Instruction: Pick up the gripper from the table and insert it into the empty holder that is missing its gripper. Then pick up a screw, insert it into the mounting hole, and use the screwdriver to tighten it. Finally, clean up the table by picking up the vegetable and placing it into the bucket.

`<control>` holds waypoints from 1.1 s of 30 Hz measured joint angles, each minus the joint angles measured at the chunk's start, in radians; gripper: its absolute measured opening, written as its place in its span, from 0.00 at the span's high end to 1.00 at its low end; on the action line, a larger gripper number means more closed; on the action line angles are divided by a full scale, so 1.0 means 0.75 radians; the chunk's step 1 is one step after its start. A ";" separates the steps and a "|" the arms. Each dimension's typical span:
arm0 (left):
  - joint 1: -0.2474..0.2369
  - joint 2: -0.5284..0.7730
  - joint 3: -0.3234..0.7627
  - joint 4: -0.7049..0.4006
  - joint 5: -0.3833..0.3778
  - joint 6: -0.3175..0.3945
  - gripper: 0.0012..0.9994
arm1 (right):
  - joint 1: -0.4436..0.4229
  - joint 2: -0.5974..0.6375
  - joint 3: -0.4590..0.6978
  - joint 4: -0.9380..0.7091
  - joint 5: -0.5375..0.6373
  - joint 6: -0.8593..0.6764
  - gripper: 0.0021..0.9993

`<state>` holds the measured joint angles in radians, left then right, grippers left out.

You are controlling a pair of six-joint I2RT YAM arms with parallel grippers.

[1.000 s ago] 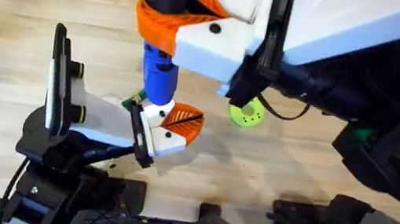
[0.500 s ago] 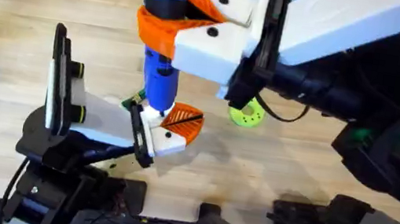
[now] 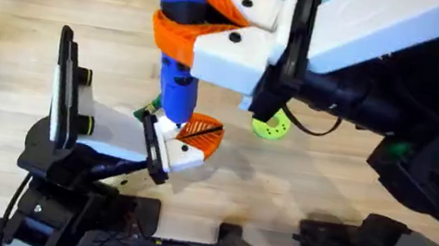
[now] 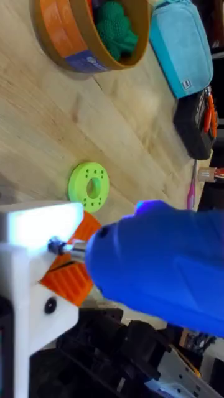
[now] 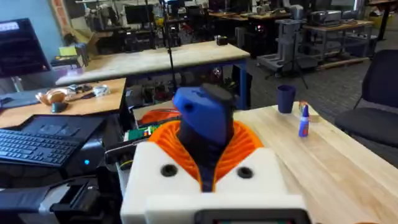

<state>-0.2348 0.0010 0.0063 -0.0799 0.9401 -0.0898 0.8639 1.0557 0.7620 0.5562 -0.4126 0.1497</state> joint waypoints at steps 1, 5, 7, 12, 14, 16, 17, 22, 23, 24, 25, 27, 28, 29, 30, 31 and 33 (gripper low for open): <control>0.000 0.000 0.000 0.000 0.000 0.000 0.98 | 0.000 0.000 0.000 -0.005 0.000 0.000 0.94; 0.000 0.000 0.000 -0.001 0.004 -0.001 0.98 | 0.000 0.000 0.000 -0.021 0.000 -0.001 0.94; 0.000 0.000 0.000 -0.003 0.011 -0.002 0.98 | 0.000 0.000 0.000 -0.025 0.000 -0.002 0.94; -0.002 0.000 0.000 -0.004 0.018 -0.008 0.98 | 0.000 0.000 0.000 -0.032 -0.001 -0.005 0.94; -0.003 0.000 0.000 -0.004 0.018 -0.010 0.98 | 0.000 0.000 0.000 -0.034 -0.001 -0.005 0.94; -0.003 0.000 0.000 -0.004 0.018 -0.011 0.98 | 0.000 0.000 0.000 -0.035 -0.001 -0.005 0.94; -0.003 0.000 0.000 -0.004 0.019 -0.011 0.98 | 0.000 0.000 0.000 -0.035 -0.001 -0.005 0.94; -0.003 0.000 0.000 -0.004 0.019 -0.012 0.98 | 0.000 0.000 0.000 -0.036 -0.001 -0.005 0.94; -0.003 0.000 0.000 -0.004 0.019 -0.012 0.98 | 0.000 0.000 0.000 -0.036 -0.001 -0.005 0.94; -0.003 0.000 0.000 -0.004 0.018 -0.012 0.98 | 0.000 0.000 0.000 -0.037 -0.001 -0.005 0.94; -0.003 0.000 0.000 -0.004 0.019 -0.012 0.98 | 0.000 0.000 0.000 -0.038 -0.001 -0.006 0.94; -0.003 0.000 0.000 -0.004 0.018 -0.012 0.98 | 0.000 0.000 0.000 -0.038 -0.001 -0.007 0.94; -0.003 0.000 0.000 -0.004 0.018 -0.013 0.98 | 0.000 0.000 0.000 -0.039 -0.002 -0.011 0.94; -0.003 0.000 0.000 -0.004 0.019 -0.012 0.98 | 0.000 0.000 0.000 -0.039 -0.002 -0.011 0.94; -0.003 0.000 0.000 -0.004 0.019 -0.013 0.98 | 0.001 0.000 0.000 -0.039 -0.003 -0.013 0.94; -0.003 0.000 0.000 -0.004 0.019 -0.012 0.98 | 0.002 0.000 0.000 -0.039 -0.003 -0.016 0.94; -0.003 0.000 0.000 -0.004 0.018 -0.012 0.98 | 0.002 0.000 0.000 -0.039 -0.002 -0.016 0.94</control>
<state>-0.2367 0.0010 0.0063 -0.0826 0.9539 -0.0990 0.8650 1.0557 0.7620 0.5266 -0.4137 0.1375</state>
